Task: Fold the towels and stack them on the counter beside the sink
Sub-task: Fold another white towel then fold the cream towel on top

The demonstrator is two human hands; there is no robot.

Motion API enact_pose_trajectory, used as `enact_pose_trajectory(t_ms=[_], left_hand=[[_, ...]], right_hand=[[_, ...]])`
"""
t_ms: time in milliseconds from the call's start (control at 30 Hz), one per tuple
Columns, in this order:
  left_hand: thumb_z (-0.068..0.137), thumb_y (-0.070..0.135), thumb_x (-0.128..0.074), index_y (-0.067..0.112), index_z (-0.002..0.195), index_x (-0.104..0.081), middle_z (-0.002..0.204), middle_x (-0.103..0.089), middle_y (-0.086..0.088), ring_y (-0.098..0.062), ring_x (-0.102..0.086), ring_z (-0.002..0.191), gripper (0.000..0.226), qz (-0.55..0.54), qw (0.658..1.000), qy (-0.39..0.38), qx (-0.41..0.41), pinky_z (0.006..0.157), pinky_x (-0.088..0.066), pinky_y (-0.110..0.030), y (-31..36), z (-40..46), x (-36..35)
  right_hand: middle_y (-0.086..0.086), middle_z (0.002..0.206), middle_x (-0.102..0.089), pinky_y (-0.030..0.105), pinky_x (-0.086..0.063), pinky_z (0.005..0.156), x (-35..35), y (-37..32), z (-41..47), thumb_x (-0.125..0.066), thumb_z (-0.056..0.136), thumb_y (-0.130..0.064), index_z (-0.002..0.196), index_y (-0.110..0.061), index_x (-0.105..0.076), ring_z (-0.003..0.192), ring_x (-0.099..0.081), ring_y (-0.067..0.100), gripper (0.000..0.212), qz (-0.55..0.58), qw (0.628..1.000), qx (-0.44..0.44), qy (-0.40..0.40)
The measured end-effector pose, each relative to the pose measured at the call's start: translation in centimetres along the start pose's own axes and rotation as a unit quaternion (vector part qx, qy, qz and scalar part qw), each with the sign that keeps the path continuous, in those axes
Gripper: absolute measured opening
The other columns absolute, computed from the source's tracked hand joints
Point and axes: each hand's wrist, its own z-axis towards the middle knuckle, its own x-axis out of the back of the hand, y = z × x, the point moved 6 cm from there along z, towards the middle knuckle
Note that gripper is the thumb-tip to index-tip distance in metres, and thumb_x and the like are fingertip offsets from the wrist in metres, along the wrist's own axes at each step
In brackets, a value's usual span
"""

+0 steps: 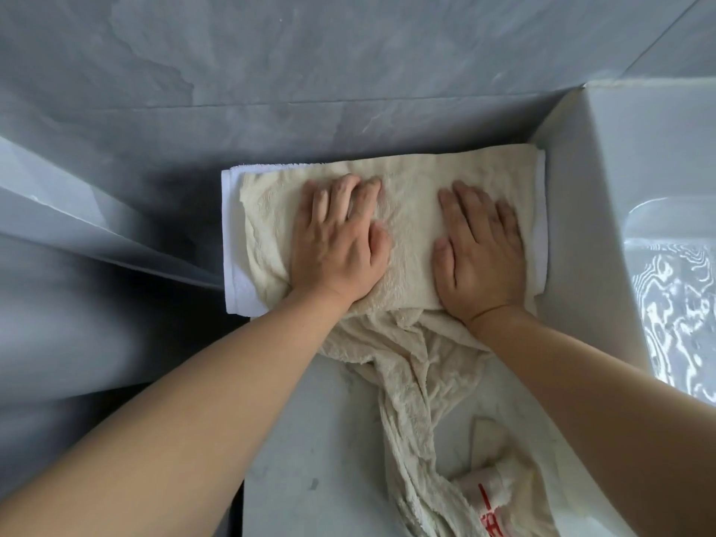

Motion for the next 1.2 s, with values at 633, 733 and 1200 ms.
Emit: enact_pose_trajectory(t_ms=[633,733,1200], left_hand=[[0.097,0.039,-0.043,0.01,0.139,-0.056,0.149,-0.045,-0.014,-0.033,-0.034,0.145,0.052,-0.062,0.992,-0.103,-0.044,0.117,-0.023,-0.061,3.6,-18.5,0.6],[0.096,0.039,-0.043,0.01,0.138,-0.056,0.148,-0.045,-0.014,-0.033,-0.036,0.143,0.052,-0.062,0.993,-0.093,-0.044,0.118,-0.022,-0.059,4.0,-18.4,0.7],[0.091,0.037,-0.048,0.006,0.126,-0.057,0.142,-0.046,-0.019,-0.033,-0.03,0.13,0.048,-0.053,0.998,-0.03,-0.012,0.113,-0.031,-0.058,3.7,-18.4,1.2]], right_hand=[[0.009,0.157,-0.032,0.042,-0.01,0.122,-0.6,0.0,-0.6,-0.027,0.092,-0.036,0.151,-0.011,-0.034,0.145,-0.027,0.026,0.064,-0.011,1.0,0.002,0.021],[0.01,0.156,-0.034,0.043,-0.011,0.121,-0.4,0.0,-0.5,-0.029,0.091,-0.036,0.149,-0.01,-0.037,0.144,-0.029,0.026,0.063,0.002,0.999,0.006,0.035],[0.008,0.106,-0.062,0.036,-0.038,0.09,5.5,-1.0,-21.2,-0.053,0.082,-0.016,0.106,-0.01,-0.065,0.098,-0.056,0.031,0.028,0.185,0.97,-0.119,0.107]])
